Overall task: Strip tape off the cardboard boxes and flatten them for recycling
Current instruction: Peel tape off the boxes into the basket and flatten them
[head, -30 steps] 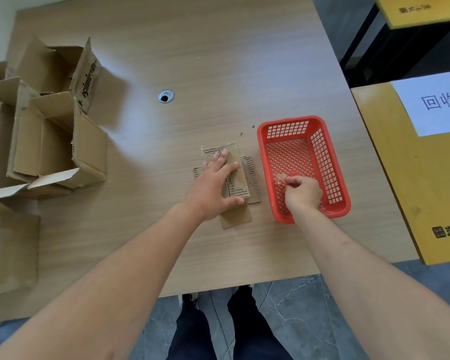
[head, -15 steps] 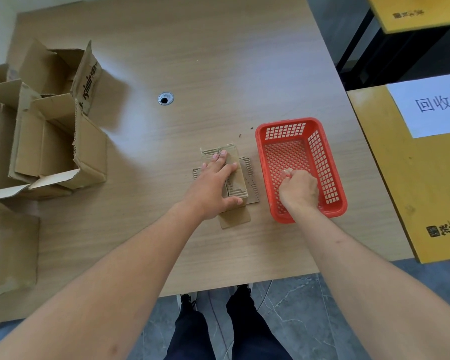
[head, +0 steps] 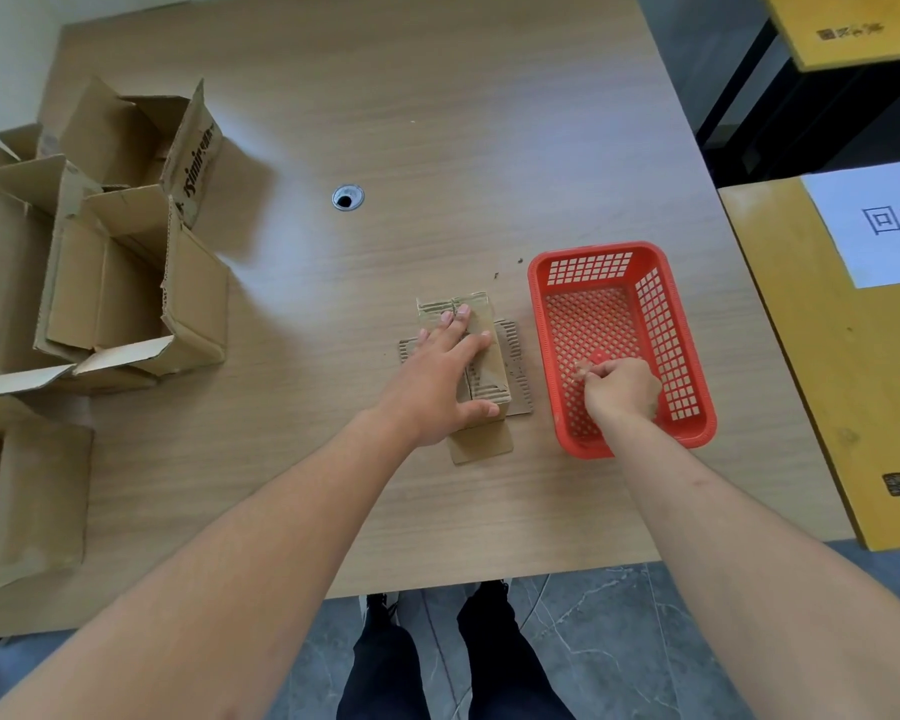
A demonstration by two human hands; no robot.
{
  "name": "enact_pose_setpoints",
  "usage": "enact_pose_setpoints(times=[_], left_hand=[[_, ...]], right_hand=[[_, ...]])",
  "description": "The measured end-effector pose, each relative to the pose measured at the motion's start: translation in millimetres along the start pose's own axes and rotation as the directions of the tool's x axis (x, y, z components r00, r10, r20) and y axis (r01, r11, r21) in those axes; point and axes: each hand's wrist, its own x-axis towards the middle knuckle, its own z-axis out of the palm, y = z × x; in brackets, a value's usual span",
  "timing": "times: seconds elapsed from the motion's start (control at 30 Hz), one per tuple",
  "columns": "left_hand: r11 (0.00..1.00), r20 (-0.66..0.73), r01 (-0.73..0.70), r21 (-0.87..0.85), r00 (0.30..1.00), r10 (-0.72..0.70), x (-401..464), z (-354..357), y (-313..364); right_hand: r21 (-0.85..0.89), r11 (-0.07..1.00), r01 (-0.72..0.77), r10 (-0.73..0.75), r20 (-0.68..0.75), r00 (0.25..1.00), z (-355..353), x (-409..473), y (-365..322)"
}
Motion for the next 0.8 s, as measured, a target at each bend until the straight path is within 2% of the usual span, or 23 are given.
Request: enact_pose_setpoints(times=[0.17, 0.27, 0.37, 0.47, 0.6, 0.7, 0.8], left_hand=[[1.0, 0.021, 0.007, 0.007, 1.0, -0.007, 1, -2, 1], [1.0, 0.028, 0.011, 0.011, 1.0, -0.011, 2, -3, 1], [1.0, 0.035, 0.02, 0.02, 0.999, -0.02, 1, -3, 2], [0.999, 0.055, 0.023, 0.024, 0.998, -0.024, 1, -7, 4], [0.997, 0.145, -0.004, 0.072, 0.989, -0.006, 0, -18, 4], [0.992, 0.12, 0.009, 0.126, 0.993, -0.024, -7, -23, 0], [0.992, -0.026, 0.116, 0.053, 0.993, -0.115, -17, -23, 2]], right_hand=[[-0.066, 0.995, -0.078, 0.075, -0.043, 0.996, -1, 6, 2], [-0.103, 0.993, -0.063, 0.055, -0.082, 0.995, -6, 4, -3], [-0.131, 0.99, 0.051, -0.065, -0.104, 0.992, -10, -6, -12], [-0.071, 0.965, 0.253, -0.259, -0.085, 0.962, -11, -19, -24], [0.028, 0.787, 0.616, -0.614, -0.048, 0.788, 2, -32, -43], [0.078, 0.71, 0.7, -0.704, 0.096, 0.703, 11, -37, -59], [0.117, 0.723, 0.681, -0.69, 0.182, 0.701, 18, -42, -67]])
